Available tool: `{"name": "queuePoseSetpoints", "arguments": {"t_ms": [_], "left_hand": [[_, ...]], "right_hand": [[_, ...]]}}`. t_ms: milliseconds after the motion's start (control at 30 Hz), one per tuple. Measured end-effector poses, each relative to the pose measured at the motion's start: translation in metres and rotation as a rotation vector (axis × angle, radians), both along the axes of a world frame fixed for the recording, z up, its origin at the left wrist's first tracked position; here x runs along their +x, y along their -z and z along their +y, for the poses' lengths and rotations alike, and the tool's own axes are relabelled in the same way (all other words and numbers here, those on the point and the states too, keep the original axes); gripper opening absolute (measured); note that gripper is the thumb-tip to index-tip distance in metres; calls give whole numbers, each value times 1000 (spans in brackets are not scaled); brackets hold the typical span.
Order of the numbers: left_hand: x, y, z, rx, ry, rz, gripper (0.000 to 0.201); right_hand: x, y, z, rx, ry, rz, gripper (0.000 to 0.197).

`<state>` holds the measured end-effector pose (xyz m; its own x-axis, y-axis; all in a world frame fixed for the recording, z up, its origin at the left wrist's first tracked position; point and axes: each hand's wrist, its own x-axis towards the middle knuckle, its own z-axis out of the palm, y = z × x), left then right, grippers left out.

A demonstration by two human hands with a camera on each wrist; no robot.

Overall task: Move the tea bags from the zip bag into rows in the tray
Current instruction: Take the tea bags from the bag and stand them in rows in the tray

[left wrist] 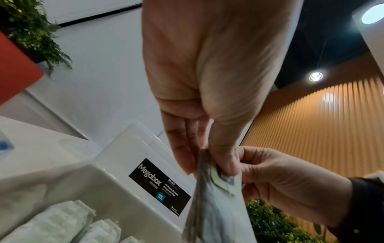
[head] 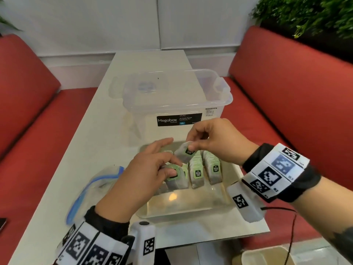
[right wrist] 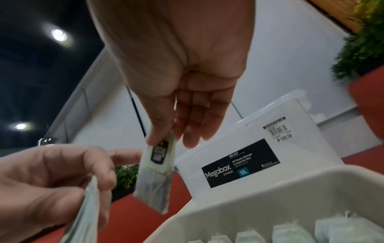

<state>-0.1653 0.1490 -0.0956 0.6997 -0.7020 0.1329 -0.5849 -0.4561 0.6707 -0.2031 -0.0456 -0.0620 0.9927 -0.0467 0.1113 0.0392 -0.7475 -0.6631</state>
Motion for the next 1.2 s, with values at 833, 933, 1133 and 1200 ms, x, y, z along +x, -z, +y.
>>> {"name": "queuePoseSetpoints", "arguments": {"t_ms": [833,933,1133,1200], "left_hand": [[-1,44,-2,-120,-118,25,48],[-6,58,-1,-176,-128,0,50],[-7,71,-1,-209,-146,-7,48],[-7,73,-1,-214,-128,-12,49]], "right_hand": [[25,15,-38,-567,-169,493,10],[29,30,-40,-702,-216,608,9],[41,50,-39,-878,-327,722,12],[46,54,-38,-915,-339,722,11]]}}
